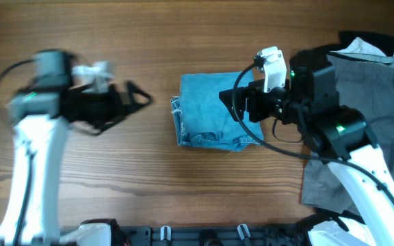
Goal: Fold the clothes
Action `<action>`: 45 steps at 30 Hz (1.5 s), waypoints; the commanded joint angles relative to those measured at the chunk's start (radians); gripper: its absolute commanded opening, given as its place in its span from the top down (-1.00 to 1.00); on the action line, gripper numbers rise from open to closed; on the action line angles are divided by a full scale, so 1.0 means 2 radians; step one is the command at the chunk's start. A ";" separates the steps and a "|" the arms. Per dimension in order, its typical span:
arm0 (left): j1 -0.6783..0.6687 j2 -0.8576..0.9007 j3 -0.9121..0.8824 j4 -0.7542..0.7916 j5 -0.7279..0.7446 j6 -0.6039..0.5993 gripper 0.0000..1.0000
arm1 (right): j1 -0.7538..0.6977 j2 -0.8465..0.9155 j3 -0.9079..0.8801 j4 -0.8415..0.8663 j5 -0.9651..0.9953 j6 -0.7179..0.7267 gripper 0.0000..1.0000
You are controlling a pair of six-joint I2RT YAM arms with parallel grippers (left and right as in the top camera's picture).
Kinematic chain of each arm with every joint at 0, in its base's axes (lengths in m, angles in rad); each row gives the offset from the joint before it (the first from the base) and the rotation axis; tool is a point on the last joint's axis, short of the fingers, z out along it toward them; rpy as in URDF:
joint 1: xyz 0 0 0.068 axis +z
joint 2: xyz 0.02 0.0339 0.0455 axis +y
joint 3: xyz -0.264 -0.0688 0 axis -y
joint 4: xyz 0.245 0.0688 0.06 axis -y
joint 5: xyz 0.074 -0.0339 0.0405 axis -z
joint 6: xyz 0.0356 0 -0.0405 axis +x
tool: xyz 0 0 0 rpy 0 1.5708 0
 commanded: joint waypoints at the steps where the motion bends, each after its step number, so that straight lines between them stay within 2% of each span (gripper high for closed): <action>1: -0.138 0.101 0.005 0.050 -0.021 0.006 -1.00 | 0.001 0.037 0.001 -0.012 0.030 0.041 -0.63; 2: -0.157 0.122 0.005 0.066 -0.017 -0.002 -0.92 | 0.001 0.048 0.000 -0.014 0.030 0.041 -0.48; 3: -0.172 0.139 0.005 0.081 -0.017 -0.005 -0.78 | 0.002 0.060 -0.002 -0.016 0.031 0.039 -0.11; 4: -0.185 0.157 0.005 0.097 -0.017 -0.005 -0.66 | 0.002 0.070 -0.004 -0.015 0.033 0.037 0.34; 5: -0.195 0.170 0.005 0.111 -0.019 -0.015 -0.51 | 0.002 0.087 -0.007 -0.016 0.043 0.035 0.62; 6: -0.200 0.183 0.005 0.124 -0.023 -0.034 -0.47 | 0.002 0.105 -0.008 -0.020 0.060 0.036 0.87; 8: -0.202 0.201 0.005 0.142 -0.040 -0.070 -0.24 | 0.001 0.147 -0.008 -0.028 0.093 0.050 0.91; 11: -0.201 0.214 0.005 0.166 -0.079 -0.099 0.61 | 0.001 0.209 -0.008 -0.034 0.097 0.055 0.91; 13: -0.201 0.217 0.005 0.181 -0.090 -0.112 0.86 | 0.001 0.243 -0.008 -0.030 0.097 0.055 0.91; 14: -0.202 0.219 0.005 0.190 -0.090 -0.120 0.92 | 0.001 0.257 -0.008 -0.026 0.097 0.056 0.91; 23: -0.244 0.282 -0.002 0.244 -0.114 -0.159 0.92 | 0.000 0.346 -0.008 -0.025 0.089 0.059 0.91; 30: -0.254 0.361 -0.002 0.163 -0.153 -0.212 0.92 | -0.007 0.345 -0.007 -0.039 0.090 0.054 0.91; 38: -0.215 0.382 -0.001 0.143 -0.168 -0.224 0.92 | -0.007 0.343 -0.006 -0.040 0.075 0.035 0.91; 45: -0.102 0.371 0.019 0.125 -0.172 -0.176 0.88 | -0.007 0.271 0.002 -0.040 -0.045 -0.052 0.91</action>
